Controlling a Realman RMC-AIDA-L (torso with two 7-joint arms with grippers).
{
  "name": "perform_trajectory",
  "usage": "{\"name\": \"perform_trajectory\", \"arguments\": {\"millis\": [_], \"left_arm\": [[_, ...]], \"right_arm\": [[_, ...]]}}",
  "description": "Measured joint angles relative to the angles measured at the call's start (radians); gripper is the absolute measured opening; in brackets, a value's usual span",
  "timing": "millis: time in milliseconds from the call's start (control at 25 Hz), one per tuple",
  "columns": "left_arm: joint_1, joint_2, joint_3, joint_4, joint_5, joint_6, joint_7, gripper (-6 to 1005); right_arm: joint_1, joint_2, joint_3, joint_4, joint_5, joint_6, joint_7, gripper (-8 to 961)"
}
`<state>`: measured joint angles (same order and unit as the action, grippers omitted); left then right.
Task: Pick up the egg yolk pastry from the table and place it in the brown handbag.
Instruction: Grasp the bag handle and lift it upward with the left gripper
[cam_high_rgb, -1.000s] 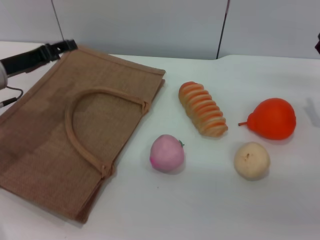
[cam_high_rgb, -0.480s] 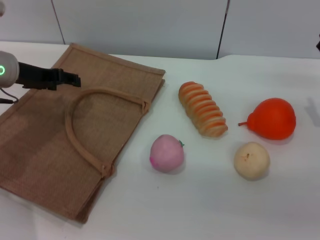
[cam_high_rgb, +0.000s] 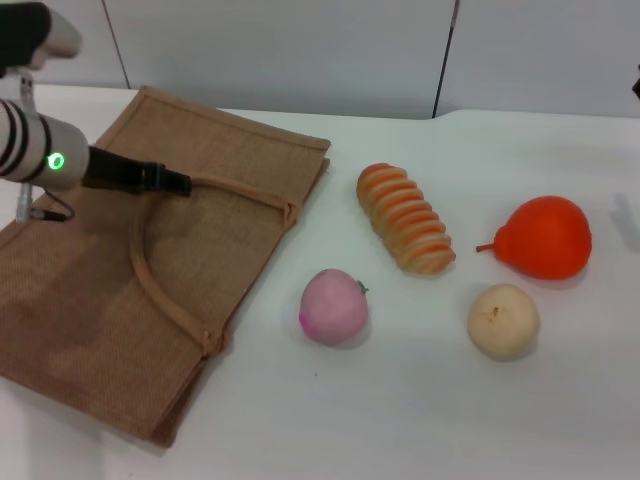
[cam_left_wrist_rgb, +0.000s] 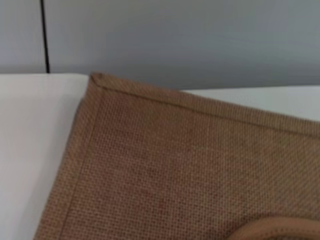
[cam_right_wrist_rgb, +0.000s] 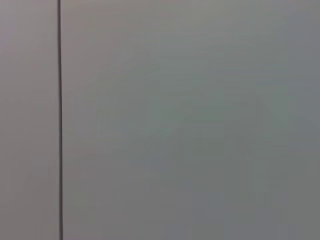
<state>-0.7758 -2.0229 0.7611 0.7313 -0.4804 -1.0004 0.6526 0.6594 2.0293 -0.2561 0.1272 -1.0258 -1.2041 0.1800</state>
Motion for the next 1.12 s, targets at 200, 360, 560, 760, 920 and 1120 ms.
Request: {"name": "perform_trajectory", "arguments": {"millis": [200,360,560,760,920,1120], "left_arm": [[-0.002,0.0,0.022,-0.033,0.004,0.033,0.001,767],[0.002,0.0,0.023,-0.033,0.005,0.034,0.003,766],[0.001,0.0,0.024,-0.034,0.005,0.025,0.003,720],[-0.001,0.0,0.024,-0.035,0.004,0.008,-0.001,608],[-0.002,0.001,0.013,-0.035,-0.005,-0.008,-0.003,522],[-0.002,0.0,0.012,-0.029,-0.007,-0.019,-0.005,416]], "right_arm": [[0.0,0.0,0.0,0.0,0.001,0.0,0.001,877],[0.0,0.0,0.0,0.0,0.001,0.0,0.002,877],[-0.001,0.0,0.0,0.0,0.001,0.0,0.002,877],[-0.001,0.0,0.0,0.0,0.001,0.0,0.002,878],[-0.004,0.0,0.0,0.0,0.001,0.0,0.003,878],[-0.004,0.0,0.0,-0.001,0.001,0.0,0.002,878]]}}
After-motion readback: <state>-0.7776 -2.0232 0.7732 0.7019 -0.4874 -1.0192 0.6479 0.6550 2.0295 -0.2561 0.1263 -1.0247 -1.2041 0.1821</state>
